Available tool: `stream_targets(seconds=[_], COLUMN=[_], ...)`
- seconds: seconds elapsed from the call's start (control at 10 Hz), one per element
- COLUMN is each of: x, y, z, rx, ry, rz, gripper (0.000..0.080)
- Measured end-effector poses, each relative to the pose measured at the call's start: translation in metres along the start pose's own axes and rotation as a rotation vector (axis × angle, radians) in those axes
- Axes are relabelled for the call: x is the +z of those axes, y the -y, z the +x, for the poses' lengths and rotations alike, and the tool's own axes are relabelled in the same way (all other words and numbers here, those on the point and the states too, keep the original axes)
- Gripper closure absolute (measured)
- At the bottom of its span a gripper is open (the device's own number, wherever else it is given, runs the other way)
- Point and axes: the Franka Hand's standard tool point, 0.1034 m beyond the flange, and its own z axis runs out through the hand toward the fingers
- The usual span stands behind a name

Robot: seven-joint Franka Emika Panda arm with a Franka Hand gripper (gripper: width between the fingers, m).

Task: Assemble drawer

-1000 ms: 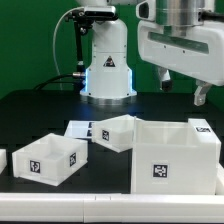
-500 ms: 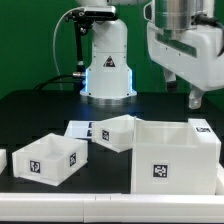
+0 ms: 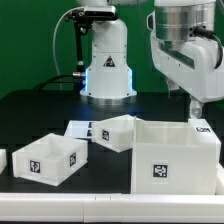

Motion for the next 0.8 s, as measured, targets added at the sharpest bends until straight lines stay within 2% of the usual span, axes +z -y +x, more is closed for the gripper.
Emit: stream_targets(seconds=[0.1,0.3,0.6,0.8], x=[0.001,0.01,0.014,0.014], y=[0.0,-0.004,-0.004,-0.004], z=[0.001,0.014,-0.002,-0.004], rx=[0.003,0.204,0.413,0.383], ry=[0.002,0.005,0.022,0.064], rz=[-0.001,-0.017,-0.026,-0.023], gripper=[0.015,0.015,0.015,0.015])
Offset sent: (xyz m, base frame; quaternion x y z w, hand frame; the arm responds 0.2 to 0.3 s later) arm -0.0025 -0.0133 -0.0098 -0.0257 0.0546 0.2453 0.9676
